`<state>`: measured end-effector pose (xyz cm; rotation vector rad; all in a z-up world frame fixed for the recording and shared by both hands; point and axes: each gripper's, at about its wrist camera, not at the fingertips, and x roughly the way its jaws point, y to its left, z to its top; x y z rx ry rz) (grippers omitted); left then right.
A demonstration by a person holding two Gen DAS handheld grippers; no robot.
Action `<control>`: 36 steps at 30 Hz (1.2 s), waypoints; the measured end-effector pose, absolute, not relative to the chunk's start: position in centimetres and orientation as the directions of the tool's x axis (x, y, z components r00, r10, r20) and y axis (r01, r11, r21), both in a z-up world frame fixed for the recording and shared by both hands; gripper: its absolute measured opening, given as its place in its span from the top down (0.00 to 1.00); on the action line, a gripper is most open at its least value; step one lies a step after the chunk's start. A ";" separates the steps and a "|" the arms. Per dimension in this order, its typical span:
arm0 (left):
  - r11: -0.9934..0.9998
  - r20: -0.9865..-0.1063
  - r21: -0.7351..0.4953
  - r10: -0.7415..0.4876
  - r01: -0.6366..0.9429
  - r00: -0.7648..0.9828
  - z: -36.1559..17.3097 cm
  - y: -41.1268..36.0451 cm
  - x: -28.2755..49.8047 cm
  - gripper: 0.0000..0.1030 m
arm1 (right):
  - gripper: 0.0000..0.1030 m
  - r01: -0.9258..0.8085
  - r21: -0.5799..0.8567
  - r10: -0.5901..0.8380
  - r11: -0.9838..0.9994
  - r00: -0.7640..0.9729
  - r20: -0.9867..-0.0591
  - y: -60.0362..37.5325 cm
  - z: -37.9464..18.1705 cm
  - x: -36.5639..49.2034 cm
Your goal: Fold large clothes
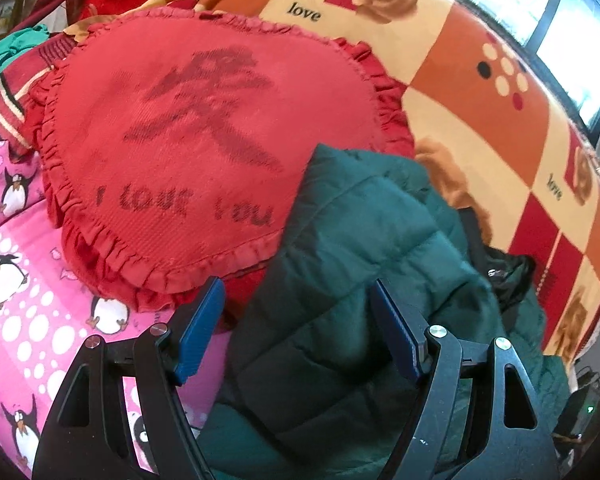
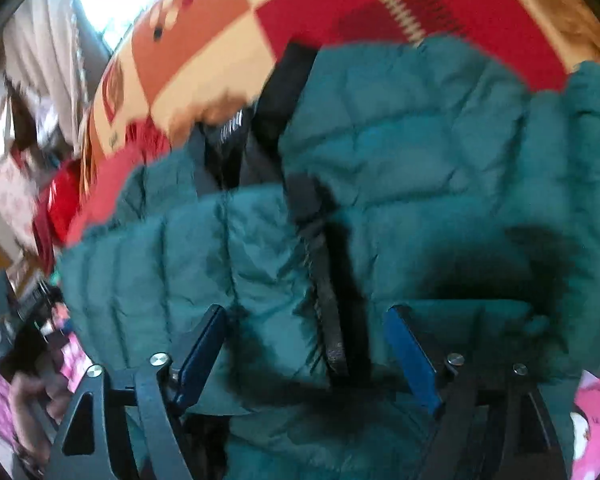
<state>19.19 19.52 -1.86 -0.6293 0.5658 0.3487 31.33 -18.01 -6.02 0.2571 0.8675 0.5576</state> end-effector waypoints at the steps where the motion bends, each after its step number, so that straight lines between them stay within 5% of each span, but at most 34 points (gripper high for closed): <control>1: 0.755 -0.598 -0.450 0.143 -0.478 0.789 -2.0 19.6 19.2 0.27 | 0.35 -0.382 0.428 0.573 0.819 0.515 -0.637 -17.6 -6.1 31.4; 5: 0.735 -0.606 -0.456 0.157 -0.502 0.780 -2.2 20.2 19.0 0.27 | 0.90 -0.484 0.416 0.635 0.770 0.522 -0.569 -17.2 -4.6 30.4; 10: 0.739 -0.601 -0.464 0.142 -0.489 0.786 -2.4 20.2 18.9 0.27 | 0.94 -0.483 0.303 0.568 0.821 0.639 -0.519 -18.2 -0.8 28.8; 18: 0.809 -0.571 -0.428 0.104 -0.404 0.814 -1.7 18.2 20.1 0.27 | 0.94 -0.195 0.259 0.305 0.946 0.809 -0.502 -23.4 -0.2 29.2; 23: 0.888 -0.594 -0.343 0.047 -0.306 0.803 -2.3 15.5 22.5 0.26 | 0.94 -0.146 0.278 0.283 0.950 0.779 -0.560 -24.8 -2.6 30.5; 30: 0.895 -0.635 -0.340 0.008 -0.289 0.772 -3.6 15.2 23.8 0.26 | 0.92 -0.131 0.374 0.324 0.918 0.791 -0.519 -26.0 -2.0 30.3; 33: 0.892 -0.637 -0.343 0.008 -0.293 0.771 -3.7 15.3 23.8 0.26 | 0.74 -0.103 0.406 0.307 0.908 0.823 -0.477 -26.5 -1.0 29.7; 34: 0.892 -0.638 -0.342 0.009 -0.294 0.770 -3.7 15.3 23.8 0.26 | 0.57 -0.085 0.401 0.279 0.912 0.845 -0.456 -26.7 -0.5 29.3; 36: 0.893 -0.638 -0.340 0.010 -0.294 0.770 -3.7 15.3 23.8 0.26 | 0.49 -0.047 0.354 0.202 0.934 0.887 -0.415 -26.6 0.4 28.1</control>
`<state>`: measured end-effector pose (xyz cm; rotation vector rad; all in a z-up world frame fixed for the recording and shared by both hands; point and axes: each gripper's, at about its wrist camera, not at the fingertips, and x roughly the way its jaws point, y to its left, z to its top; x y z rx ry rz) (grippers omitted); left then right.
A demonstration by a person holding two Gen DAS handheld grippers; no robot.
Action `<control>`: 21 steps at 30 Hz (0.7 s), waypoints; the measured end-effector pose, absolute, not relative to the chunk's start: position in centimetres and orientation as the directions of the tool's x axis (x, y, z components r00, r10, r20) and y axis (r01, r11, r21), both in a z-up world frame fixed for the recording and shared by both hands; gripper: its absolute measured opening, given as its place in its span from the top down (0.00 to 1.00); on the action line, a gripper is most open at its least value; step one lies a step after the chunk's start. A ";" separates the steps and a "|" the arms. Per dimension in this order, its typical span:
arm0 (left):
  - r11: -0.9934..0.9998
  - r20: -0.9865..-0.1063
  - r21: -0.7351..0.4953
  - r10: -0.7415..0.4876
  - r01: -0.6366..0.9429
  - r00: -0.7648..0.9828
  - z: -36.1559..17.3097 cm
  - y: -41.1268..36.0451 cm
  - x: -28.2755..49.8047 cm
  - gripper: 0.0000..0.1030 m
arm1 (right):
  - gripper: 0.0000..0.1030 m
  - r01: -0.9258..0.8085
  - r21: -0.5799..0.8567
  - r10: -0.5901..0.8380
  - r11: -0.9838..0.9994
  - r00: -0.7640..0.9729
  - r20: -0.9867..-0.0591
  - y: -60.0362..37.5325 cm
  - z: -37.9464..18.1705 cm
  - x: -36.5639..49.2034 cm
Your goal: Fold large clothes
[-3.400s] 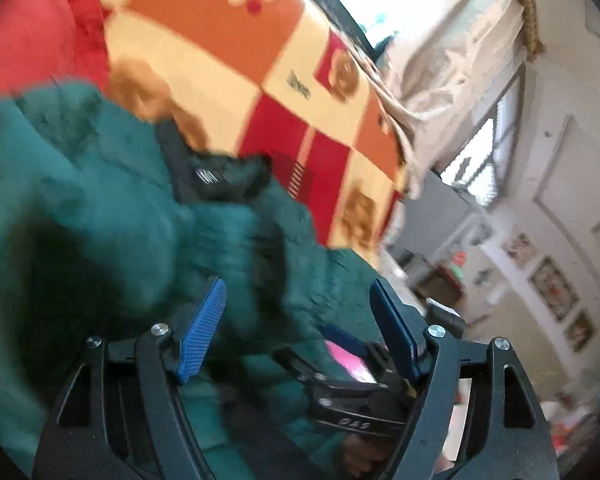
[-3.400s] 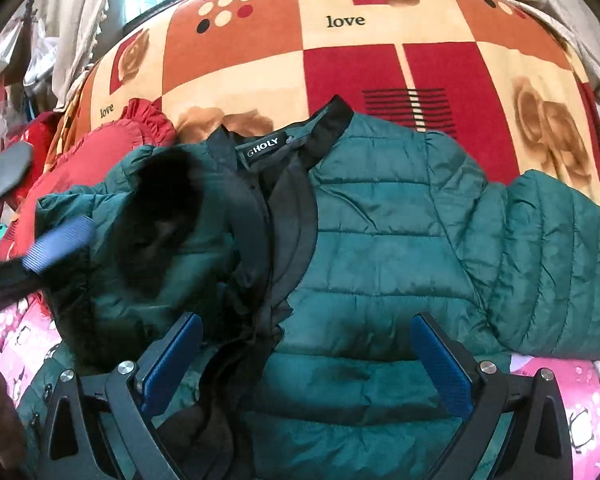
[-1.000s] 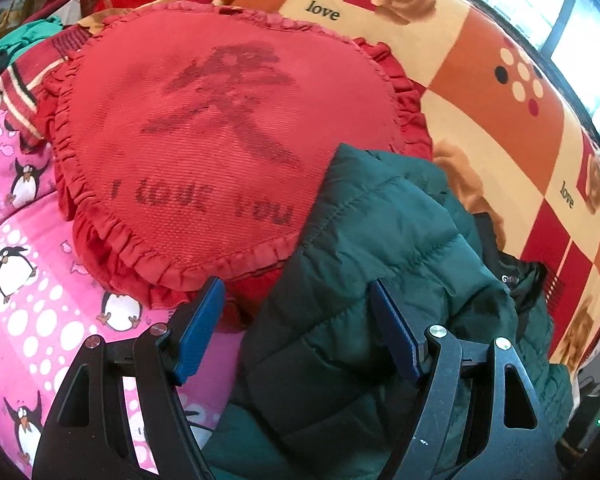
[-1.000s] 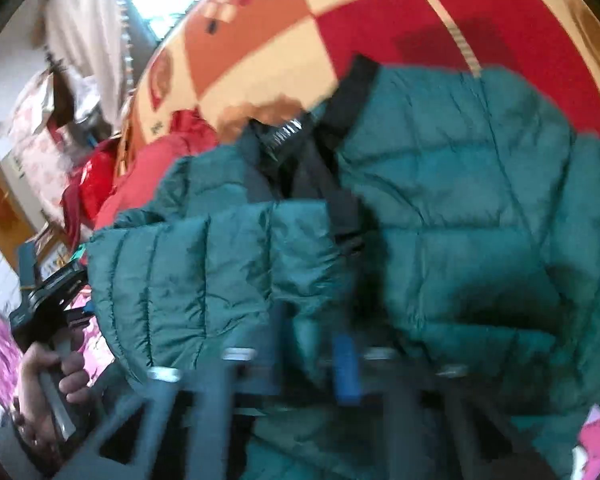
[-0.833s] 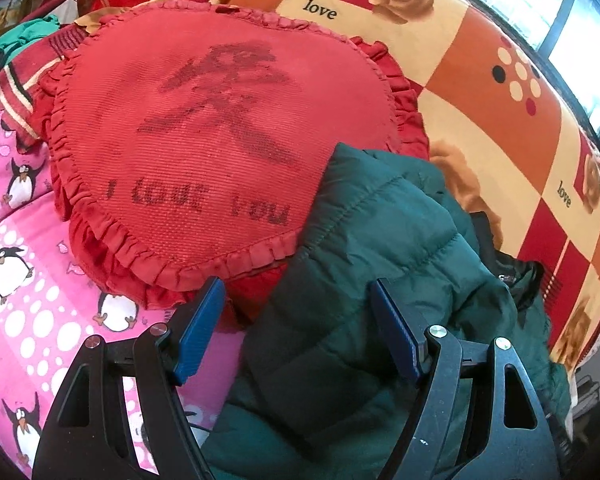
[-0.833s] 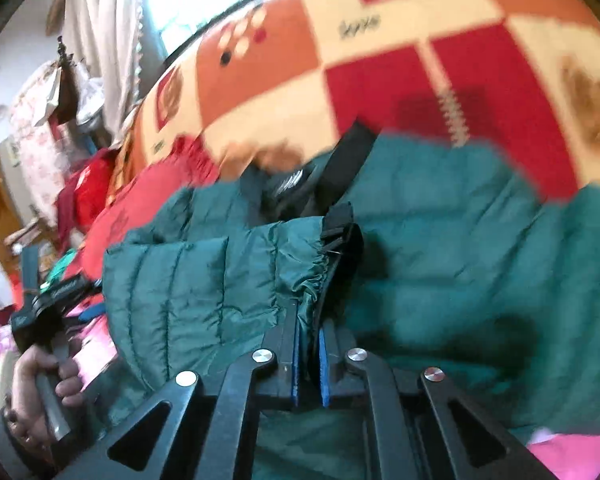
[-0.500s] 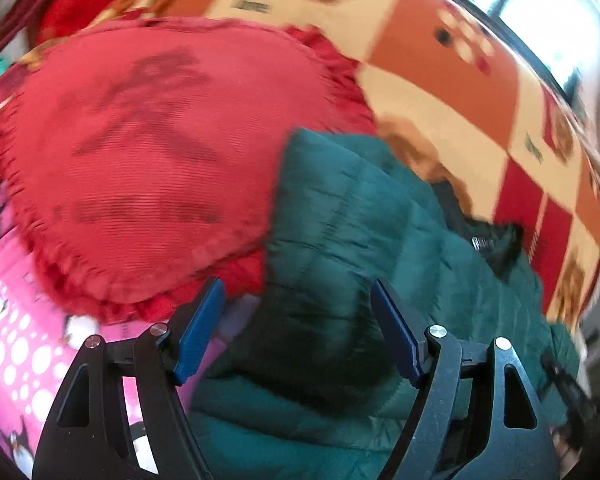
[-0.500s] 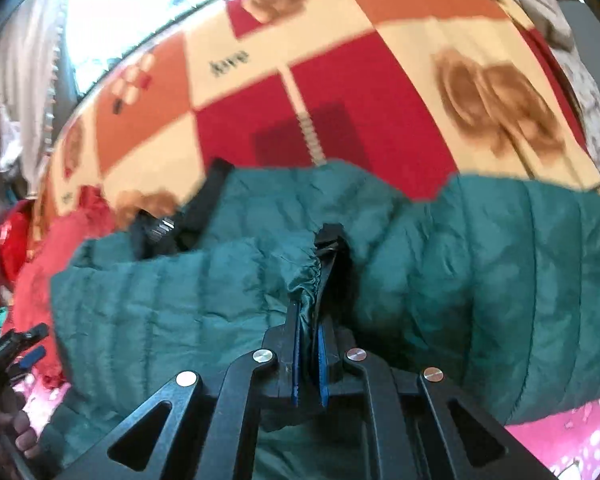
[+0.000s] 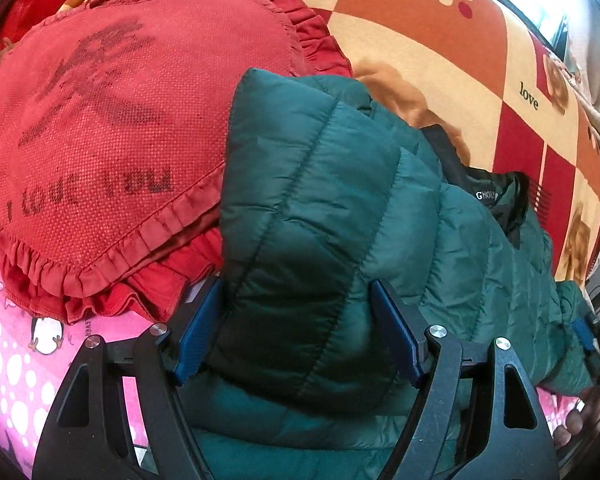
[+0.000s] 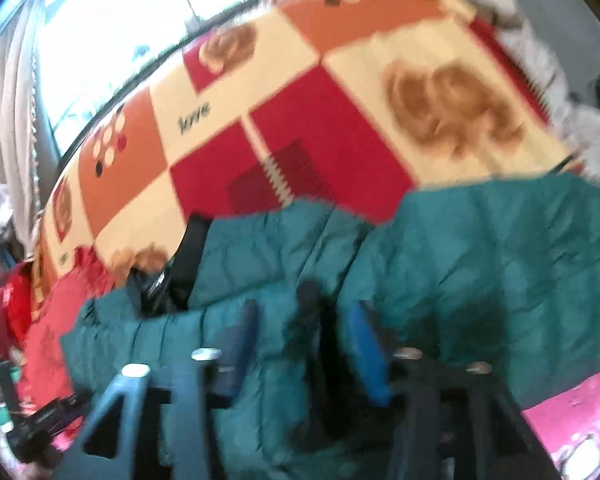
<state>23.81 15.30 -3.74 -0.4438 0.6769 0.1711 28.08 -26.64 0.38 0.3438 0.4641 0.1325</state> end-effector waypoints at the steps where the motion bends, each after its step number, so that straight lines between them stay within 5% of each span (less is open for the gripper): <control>1: 0.894 -0.639 -0.339 0.011 -0.294 0.769 -3.8 15.3 23.8 0.26 | 0.49 -0.033 0.314 0.166 0.949 0.899 -0.405 -26.3 0.9 27.6; 3: 0.895 -0.640 -0.334 0.014 -0.295 0.768 -3.8 15.3 23.7 0.26 | 0.49 -0.050 0.211 0.139 0.976 0.891 -0.432 -24.4 1.9 27.4; 7: 0.899 -0.644 -0.326 0.015 -0.292 0.765 -3.9 15.0 24.0 0.26 | 0.49 -0.295 0.192 0.350 0.936 0.741 -0.573 -18.7 1.2 28.2; 12: 0.900 -0.643 -0.330 0.007 -0.285 0.766 -3.9 14.9 24.1 0.26 | 0.49 -0.262 0.076 0.229 0.962 0.625 -0.747 -16.5 -2.9 30.2; 21: 0.903 -0.661 -0.318 0.006 -0.288 0.750 -3.9 14.6 24.0 0.26 | 0.49 -0.195 0.159 0.251 0.968 0.694 -0.675 -20.1 -2.9 29.5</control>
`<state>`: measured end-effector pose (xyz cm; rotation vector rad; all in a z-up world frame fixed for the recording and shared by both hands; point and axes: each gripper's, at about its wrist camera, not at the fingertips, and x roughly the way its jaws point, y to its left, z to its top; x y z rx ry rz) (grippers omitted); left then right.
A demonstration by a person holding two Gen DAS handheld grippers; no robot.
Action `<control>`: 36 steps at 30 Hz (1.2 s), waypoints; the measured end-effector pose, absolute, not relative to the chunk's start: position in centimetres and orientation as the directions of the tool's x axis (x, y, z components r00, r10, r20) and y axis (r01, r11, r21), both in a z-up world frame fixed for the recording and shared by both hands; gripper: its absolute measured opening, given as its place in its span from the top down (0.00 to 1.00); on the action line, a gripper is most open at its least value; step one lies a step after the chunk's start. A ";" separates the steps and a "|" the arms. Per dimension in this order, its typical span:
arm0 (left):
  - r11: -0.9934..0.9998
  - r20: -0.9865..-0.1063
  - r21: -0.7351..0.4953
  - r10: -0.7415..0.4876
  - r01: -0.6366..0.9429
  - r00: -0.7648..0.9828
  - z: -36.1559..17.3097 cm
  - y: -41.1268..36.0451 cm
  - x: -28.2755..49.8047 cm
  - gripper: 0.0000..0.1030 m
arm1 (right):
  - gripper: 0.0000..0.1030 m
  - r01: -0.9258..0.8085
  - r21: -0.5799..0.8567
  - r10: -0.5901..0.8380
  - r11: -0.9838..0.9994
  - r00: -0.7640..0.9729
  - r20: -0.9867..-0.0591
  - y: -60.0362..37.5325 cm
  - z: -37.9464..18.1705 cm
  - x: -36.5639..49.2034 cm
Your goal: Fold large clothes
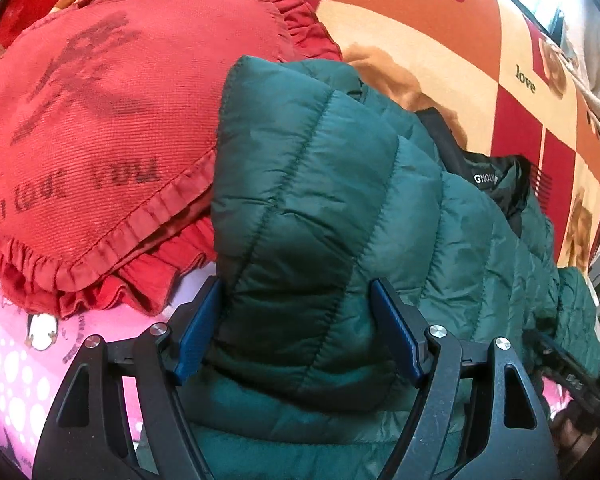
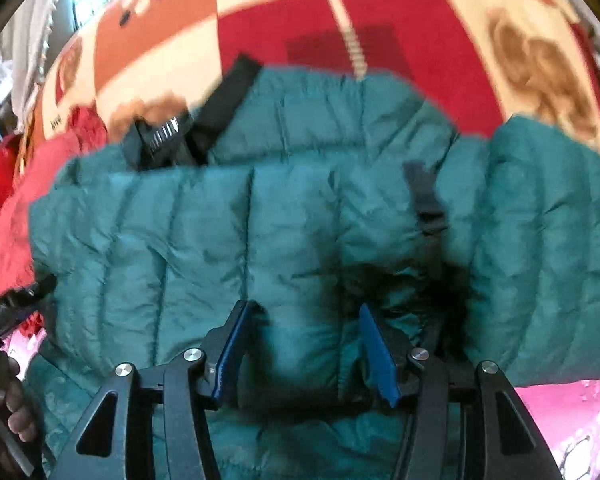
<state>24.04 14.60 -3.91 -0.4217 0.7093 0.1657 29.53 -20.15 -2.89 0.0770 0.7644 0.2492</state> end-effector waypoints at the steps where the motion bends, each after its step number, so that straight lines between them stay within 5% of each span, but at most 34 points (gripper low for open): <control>1: 0.900 -0.664 -0.320 0.010 -0.296 0.748 -3.7 14.6 23.8 0.26 | 0.48 -0.185 0.160 0.245 0.970 0.717 -0.652 -20.5 -2.2 28.9; 7: 0.916 -0.635 -0.269 0.064 -0.298 0.770 -0.9 13.9 22.0 0.26 | 0.30 0.072 0.182 0.041 0.981 0.835 -0.549 -29.0 1.3 23.7; 16: 0.918 -0.635 -0.280 0.043 -0.281 0.772 0.8 12.4 20.5 0.26 | 0.30 0.437 0.205 -0.248 0.876 0.772 -0.586 -51.4 0.8 16.8; 20: 0.915 -0.636 -0.281 0.049 -0.290 0.770 0.6 12.2 20.9 0.26 | 0.30 0.481 0.374 -0.150 0.793 0.749 -0.645 -59.3 -1.8 15.9; 23: 0.917 -0.651 -0.264 0.058 -0.298 0.757 0.2 12.1 21.3 0.26 | 0.30 0.415 0.472 -0.079 0.778 0.809 -0.583 -61.4 -2.5 16.4; 31: 0.911 -0.661 -0.249 0.089 -0.329 0.745 -0.2 12.5 21.6 0.26 | 0.30 0.371 0.432 -0.071 0.822 0.819 -0.569 -60.1 -2.8 21.9; 33: 0.910 -0.668 -0.251 0.085 -0.331 0.739 -0.4 12.6 21.8 0.26 | 0.39 0.399 0.444 -0.099 0.802 0.822 -0.561 -60.3 -2.9 22.3; 36: 0.909 -0.671 -0.254 0.081 -0.331 0.737 -0.4 12.6 21.8 0.26 | 0.69 0.462 0.499 -0.118 0.733 0.809 -0.576 -61.3 -3.2 21.5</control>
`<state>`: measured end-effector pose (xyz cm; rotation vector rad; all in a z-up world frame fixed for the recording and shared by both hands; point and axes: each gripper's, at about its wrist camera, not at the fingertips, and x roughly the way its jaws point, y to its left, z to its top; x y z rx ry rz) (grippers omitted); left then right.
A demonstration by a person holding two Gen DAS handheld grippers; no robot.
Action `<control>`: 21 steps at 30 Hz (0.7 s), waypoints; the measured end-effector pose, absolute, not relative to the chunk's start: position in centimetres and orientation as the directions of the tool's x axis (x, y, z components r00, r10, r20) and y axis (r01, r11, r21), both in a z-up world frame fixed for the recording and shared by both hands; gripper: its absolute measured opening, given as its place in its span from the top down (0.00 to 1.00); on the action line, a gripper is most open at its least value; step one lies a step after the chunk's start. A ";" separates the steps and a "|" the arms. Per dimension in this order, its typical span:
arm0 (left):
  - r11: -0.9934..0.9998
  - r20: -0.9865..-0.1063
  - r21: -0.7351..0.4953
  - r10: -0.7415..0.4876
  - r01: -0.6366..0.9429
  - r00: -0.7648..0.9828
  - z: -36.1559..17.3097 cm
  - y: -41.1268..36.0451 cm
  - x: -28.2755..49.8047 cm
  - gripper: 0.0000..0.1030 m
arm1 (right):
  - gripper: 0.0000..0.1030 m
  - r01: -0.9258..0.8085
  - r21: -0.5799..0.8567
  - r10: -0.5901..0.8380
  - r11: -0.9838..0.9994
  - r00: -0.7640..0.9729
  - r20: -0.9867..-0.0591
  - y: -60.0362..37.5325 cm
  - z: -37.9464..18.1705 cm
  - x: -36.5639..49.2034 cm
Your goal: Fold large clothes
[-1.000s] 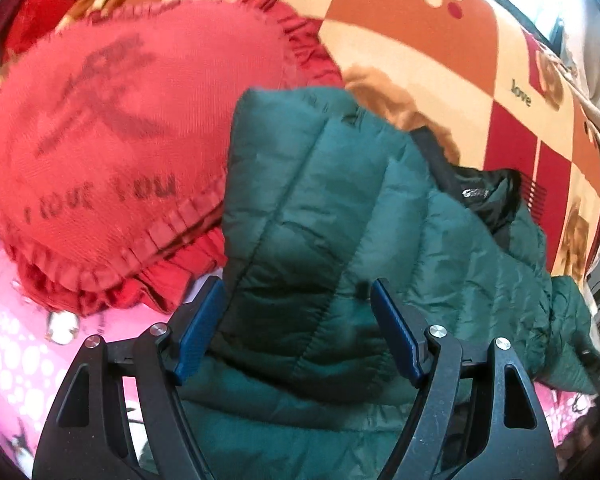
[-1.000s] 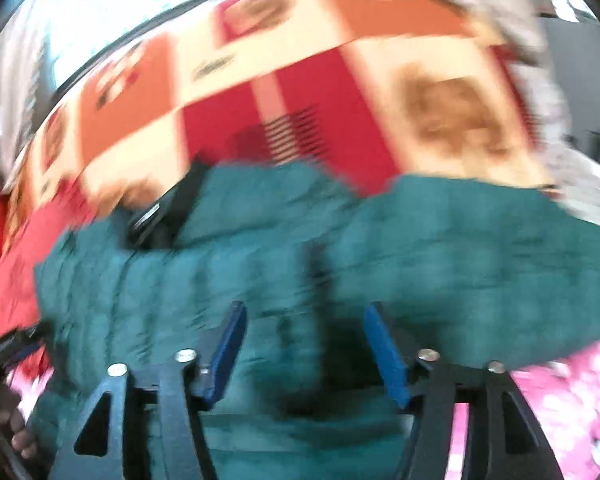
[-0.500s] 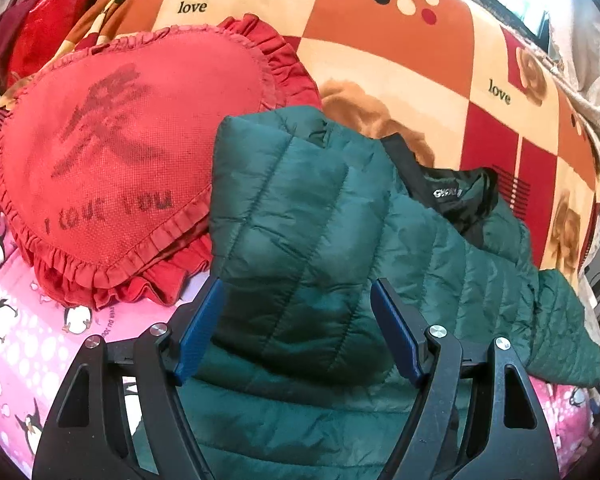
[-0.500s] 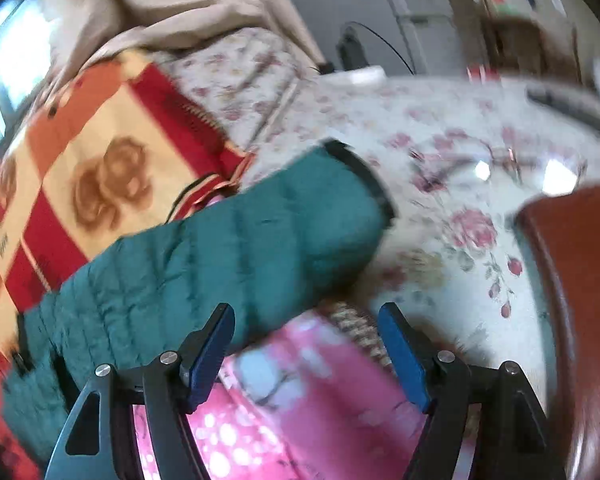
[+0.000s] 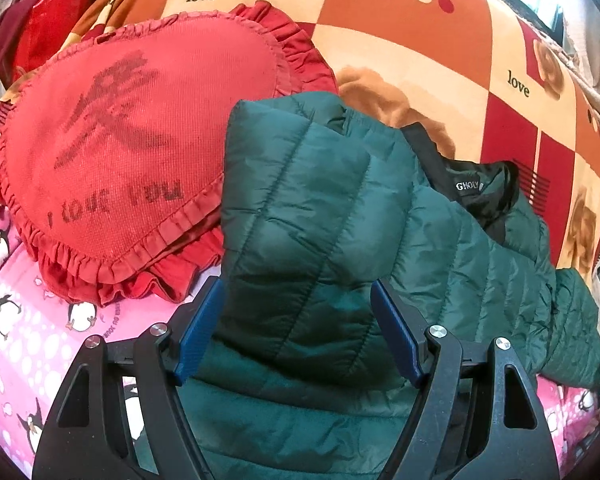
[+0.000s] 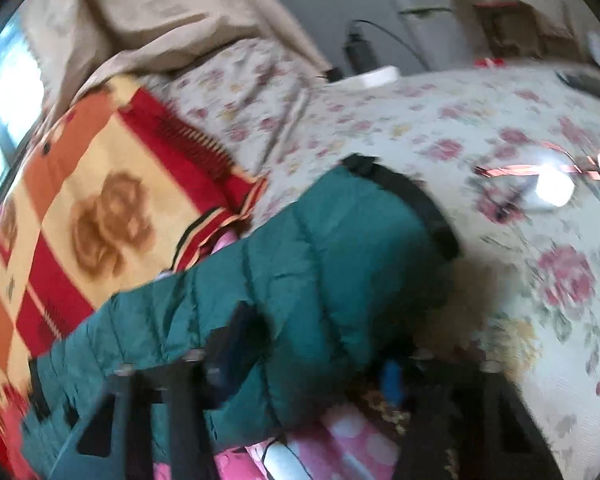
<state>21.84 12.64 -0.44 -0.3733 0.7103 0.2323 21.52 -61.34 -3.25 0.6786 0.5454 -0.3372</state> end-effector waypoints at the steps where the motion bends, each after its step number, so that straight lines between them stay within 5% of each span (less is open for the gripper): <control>1: 0.909 -0.671 -0.255 0.079 -0.330 0.737 -0.4 12.6 21.8 0.26 | 0.81 0.465 0.507 -0.107 0.725 0.804 -0.585 -61.6 -3.3 21.4; 8: 0.907 -0.680 -0.266 0.063 -0.326 0.730 -0.6 12.7 21.9 0.26 | 0.88 0.406 0.377 -0.166 0.832 0.832 -0.530 -58.2 0.8 20.4; 21: 0.910 -0.697 -0.222 0.104 -0.351 0.710 -0.5 13.4 21.8 0.26 | 0.88 0.073 0.384 0.137 0.920 0.861 -0.491 -35.8 1.8 24.7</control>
